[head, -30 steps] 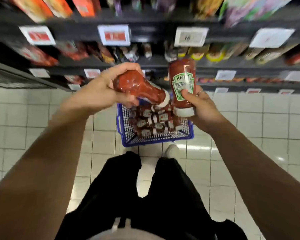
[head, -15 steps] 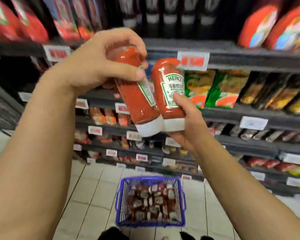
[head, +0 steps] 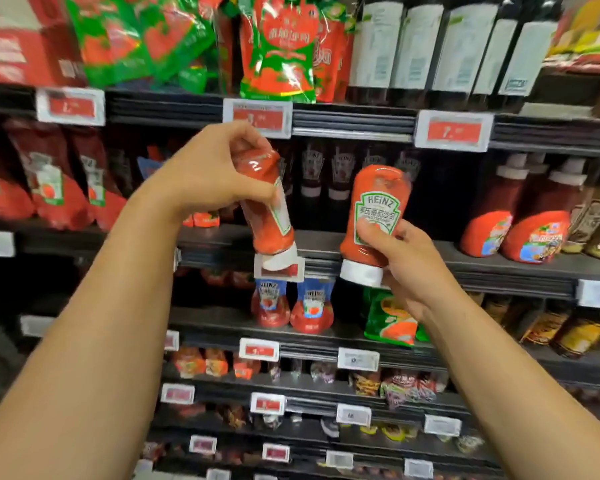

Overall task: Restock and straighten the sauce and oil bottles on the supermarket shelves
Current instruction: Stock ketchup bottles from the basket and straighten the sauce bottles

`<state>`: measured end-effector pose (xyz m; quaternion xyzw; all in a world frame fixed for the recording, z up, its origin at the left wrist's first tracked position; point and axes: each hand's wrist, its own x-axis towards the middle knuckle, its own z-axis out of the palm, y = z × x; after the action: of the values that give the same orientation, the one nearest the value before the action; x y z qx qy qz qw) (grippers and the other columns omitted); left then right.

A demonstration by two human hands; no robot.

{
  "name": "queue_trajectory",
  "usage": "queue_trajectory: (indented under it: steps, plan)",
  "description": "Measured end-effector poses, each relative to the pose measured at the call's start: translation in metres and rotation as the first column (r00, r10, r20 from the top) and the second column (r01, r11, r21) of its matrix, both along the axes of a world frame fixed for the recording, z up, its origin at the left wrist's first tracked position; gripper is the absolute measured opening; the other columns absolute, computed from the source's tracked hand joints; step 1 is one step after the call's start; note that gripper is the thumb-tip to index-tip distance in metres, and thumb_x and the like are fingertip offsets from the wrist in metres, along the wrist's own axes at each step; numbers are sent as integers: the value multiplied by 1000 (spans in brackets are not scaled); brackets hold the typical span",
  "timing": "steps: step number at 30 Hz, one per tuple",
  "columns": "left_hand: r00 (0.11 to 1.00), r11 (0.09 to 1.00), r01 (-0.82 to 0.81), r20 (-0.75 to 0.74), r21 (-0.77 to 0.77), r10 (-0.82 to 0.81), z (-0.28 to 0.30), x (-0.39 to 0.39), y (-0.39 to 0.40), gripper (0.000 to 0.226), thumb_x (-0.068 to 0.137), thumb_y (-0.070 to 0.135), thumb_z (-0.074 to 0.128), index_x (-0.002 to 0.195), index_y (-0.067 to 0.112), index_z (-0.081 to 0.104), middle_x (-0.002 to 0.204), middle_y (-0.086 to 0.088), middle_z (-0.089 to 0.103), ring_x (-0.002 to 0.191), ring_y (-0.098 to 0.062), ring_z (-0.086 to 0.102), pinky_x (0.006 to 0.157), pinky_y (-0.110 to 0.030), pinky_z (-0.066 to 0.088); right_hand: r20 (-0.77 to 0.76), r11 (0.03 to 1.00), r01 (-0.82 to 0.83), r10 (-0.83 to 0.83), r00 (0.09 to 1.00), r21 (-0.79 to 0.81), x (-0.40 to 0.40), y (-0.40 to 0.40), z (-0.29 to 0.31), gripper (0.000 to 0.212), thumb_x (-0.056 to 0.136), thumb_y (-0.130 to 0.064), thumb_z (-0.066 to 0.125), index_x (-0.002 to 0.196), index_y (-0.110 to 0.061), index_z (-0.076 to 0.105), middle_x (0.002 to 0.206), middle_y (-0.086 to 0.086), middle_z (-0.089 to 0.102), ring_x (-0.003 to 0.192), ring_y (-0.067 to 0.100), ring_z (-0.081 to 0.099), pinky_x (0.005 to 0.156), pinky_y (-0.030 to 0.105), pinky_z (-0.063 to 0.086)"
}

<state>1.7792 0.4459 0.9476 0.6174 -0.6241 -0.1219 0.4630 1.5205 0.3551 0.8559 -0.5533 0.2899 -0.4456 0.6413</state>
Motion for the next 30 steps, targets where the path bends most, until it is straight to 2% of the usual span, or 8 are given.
queue_trajectory:
  steps: [7, 13, 15, 17, 20, 22, 25, 30]
  plan:
    - [974, 984, 177, 142, 4, -176, -15, 37, -15, 56, 53, 47, 89, 105, 36, 70, 101, 15, 75, 94, -1, 71, 82, -23, 54, -110, 990, 121, -129, 986, -78, 44, -33, -2, 35, 83, -14, 82, 116, -9, 69, 104, 6, 78, 98, 21, 75, 84, 33, 61]
    - [967, 994, 109, 231, 26, -112, -28, 35, -67, 56, 60, 45, 82, 113, 46, 65, 102, 42, 64, 97, 25, 57, 81, 2, 40, -125, 984, 156, -166, 978, -87, 49, -78, -5, 39, 81, -12, 84, 114, -2, 68, 100, 8, 79, 91, 21, 77, 75, 26, 59]
    - [966, 996, 80, 245, 37, -86, -32, 29, -86, 43, 61, 49, 82, 99, 60, 63, 91, 51, 58, 90, 31, 52, 76, 5, 38, -167, 981, 157, -174, 971, -113, 46, -98, -8, 33, 79, -14, 86, 109, -8, 72, 98, 3, 79, 92, 18, 76, 76, 26, 59]
    - [975, 997, 57, 213, 57, -68, -33, 20, -104, 35, 62, 51, 80, 84, 70, 62, 85, 42, 65, 87, 23, 60, 81, -2, 47, -187, 981, 159, -178, 966, -112, 43, -119, -15, 30, 77, -11, 86, 104, -15, 73, 91, -6, 79, 86, 11, 76, 74, 22, 59]
    - [965, 992, 102, 237, 70, -116, -38, 14, -136, 59, 62, 46, 75, 118, 56, 59, 125, 16, 67, 116, 0, 61, 104, -25, 47, -207, 977, 174, -198, 958, -126, 45, -149, -22, 35, 74, -9, 89, 103, -19, 72, 86, -12, 78, 83, 7, 75, 80, 27, 59]
    - [970, 994, 98, 219, 57, -108, -43, 10, -153, 65, 64, 41, 75, 126, 48, 55, 124, 19, 64, 110, 13, 58, 97, -10, 42, -222, 967, 176, -216, 951, -185, 47, -168, -22, 35, 74, -13, 90, 103, -21, 72, 93, -11, 77, 90, 12, 74, 87, 33, 57]
    - [989, 1000, 20, 144, 21, -23, -53, 1, -165, 52, 59, 48, 71, 109, 54, 58, 96, 45, 61, 90, 30, 53, 74, 7, 35, -308, 943, 159, -251, 918, -293, 50, -190, -21, 42, 79, -19, 87, 117, -14, 71, 113, 6, 75, 105, 22, 71, 98, 41, 55]
    - [989, 985, -148, -41, -93, 145, -77, -5, -180, 59, 64, 42, 73, 117, 43, 48, 100, 33, 59, 86, 18, 55, 71, 9, 33, -265, 920, 172, -274, 924, -352, 56, -205, -20, 32, 85, -11, 81, 113, -17, 67, 119, 17, 72, 105, 24, 68, 98, 39, 53]
